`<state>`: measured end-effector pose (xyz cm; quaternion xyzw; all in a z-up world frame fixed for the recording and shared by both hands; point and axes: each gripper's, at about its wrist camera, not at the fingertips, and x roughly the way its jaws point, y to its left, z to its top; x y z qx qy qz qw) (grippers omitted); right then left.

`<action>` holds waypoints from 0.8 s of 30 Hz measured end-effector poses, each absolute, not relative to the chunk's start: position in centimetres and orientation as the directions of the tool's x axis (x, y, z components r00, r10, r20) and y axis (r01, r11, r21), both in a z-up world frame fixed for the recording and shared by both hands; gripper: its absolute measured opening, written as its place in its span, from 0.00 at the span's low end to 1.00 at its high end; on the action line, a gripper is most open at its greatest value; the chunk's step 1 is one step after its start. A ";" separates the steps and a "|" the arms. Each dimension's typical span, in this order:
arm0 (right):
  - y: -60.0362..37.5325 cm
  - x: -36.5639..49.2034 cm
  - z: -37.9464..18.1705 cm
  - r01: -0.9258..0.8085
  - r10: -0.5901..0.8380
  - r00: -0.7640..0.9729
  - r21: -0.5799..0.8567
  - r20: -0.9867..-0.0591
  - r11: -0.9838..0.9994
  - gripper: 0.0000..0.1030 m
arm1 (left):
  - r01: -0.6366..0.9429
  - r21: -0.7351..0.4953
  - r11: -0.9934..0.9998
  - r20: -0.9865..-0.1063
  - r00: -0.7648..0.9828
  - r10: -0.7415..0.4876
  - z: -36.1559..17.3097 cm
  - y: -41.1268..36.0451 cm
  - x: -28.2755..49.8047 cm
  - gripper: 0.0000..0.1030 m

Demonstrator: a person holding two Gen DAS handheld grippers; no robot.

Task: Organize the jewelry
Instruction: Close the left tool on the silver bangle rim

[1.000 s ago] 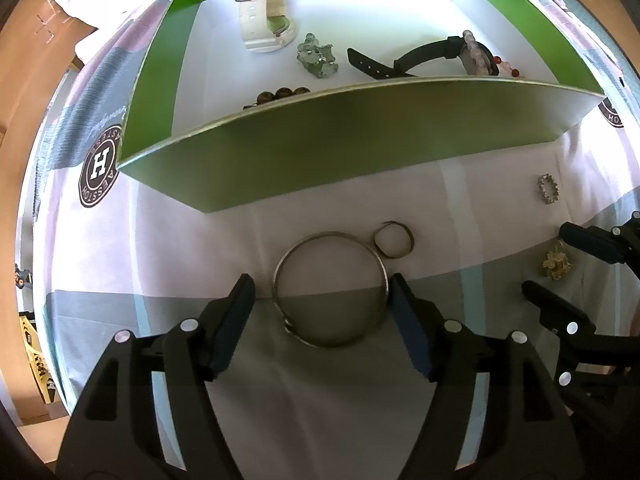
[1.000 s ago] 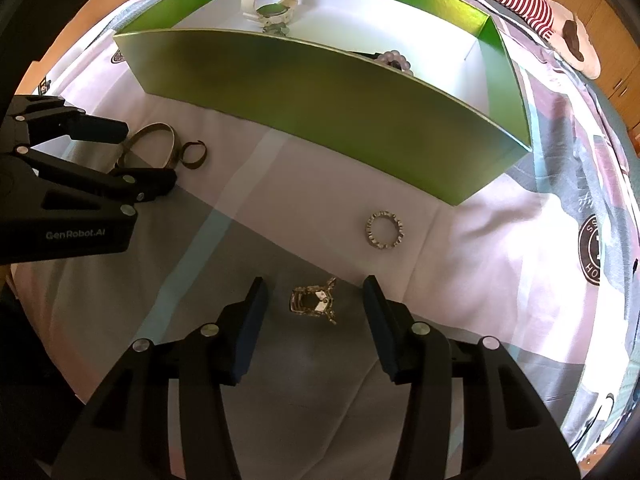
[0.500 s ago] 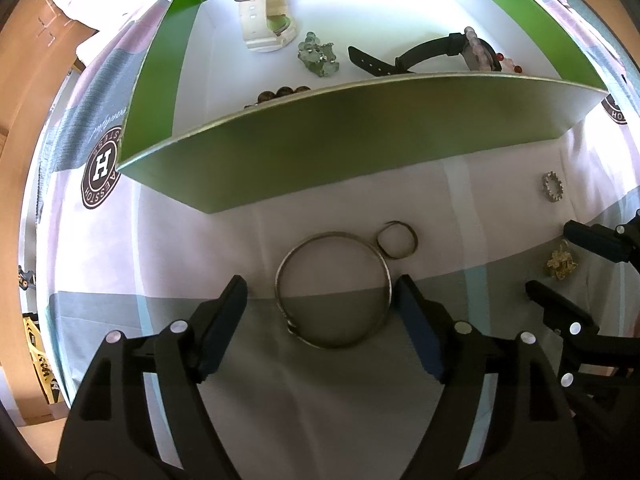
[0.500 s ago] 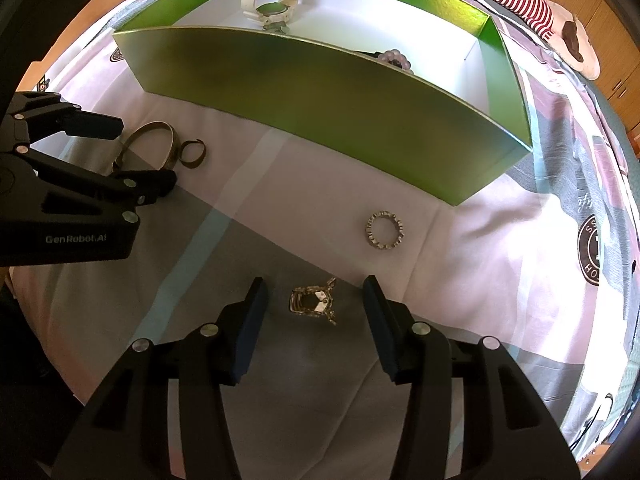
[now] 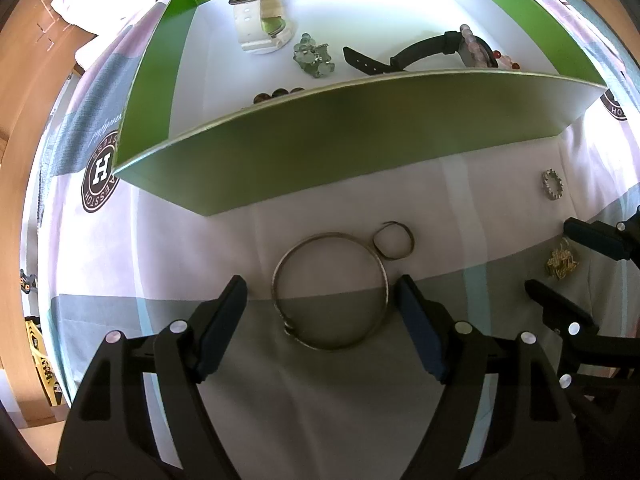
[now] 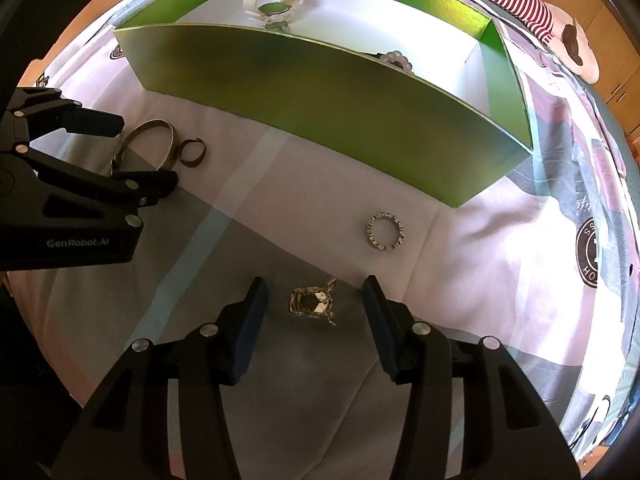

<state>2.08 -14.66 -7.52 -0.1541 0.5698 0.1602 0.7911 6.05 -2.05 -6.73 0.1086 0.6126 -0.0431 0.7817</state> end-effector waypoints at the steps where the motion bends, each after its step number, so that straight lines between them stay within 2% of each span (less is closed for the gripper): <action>1: -14.7 2.1 -7.5 -0.429 0.078 0.299 -0.061 -0.951 0.901 0.49 | 0.200 0.117 0.973 -0.967 0.245 0.066 -6.7 -2.0 6.1 0.74; 4: -14.7 2.1 -7.5 -0.429 0.078 0.299 -0.061 -0.951 0.901 0.49 | 0.198 0.114 0.974 -0.967 0.245 0.063 -6.7 -2.0 6.1 0.72; 5: -14.7 2.1 -7.5 -0.430 0.078 0.300 -0.062 -0.951 0.901 0.49 | 0.199 0.100 0.975 -0.969 0.242 0.050 -6.7 -2.0 6.0 0.69; 6: -14.6 2.1 -7.5 -0.430 0.077 0.300 -0.062 -0.951 0.901 0.49 | 0.204 0.080 0.976 -0.971 0.238 0.029 -6.6 -2.0 6.0 0.62; 8: -14.7 2.1 -7.5 -0.432 0.077 0.301 -0.064 -0.950 0.900 0.49 | 0.212 0.077 0.974 -0.970 0.243 0.024 -6.5 -2.2 5.9 0.57; 18: -14.9 2.2 -7.5 -0.427 0.083 0.298 -0.055 -0.951 0.903 0.49 | 0.131 0.028 0.991 -0.974 0.228 -0.003 -6.4 -0.4 6.7 0.57; 24: -15.7 2.7 -7.4 -0.409 0.083 0.297 -0.049 -0.951 0.911 0.49 | 0.021 -0.076 0.997 -0.975 0.206 -0.079 -6.2 3.1 8.2 0.57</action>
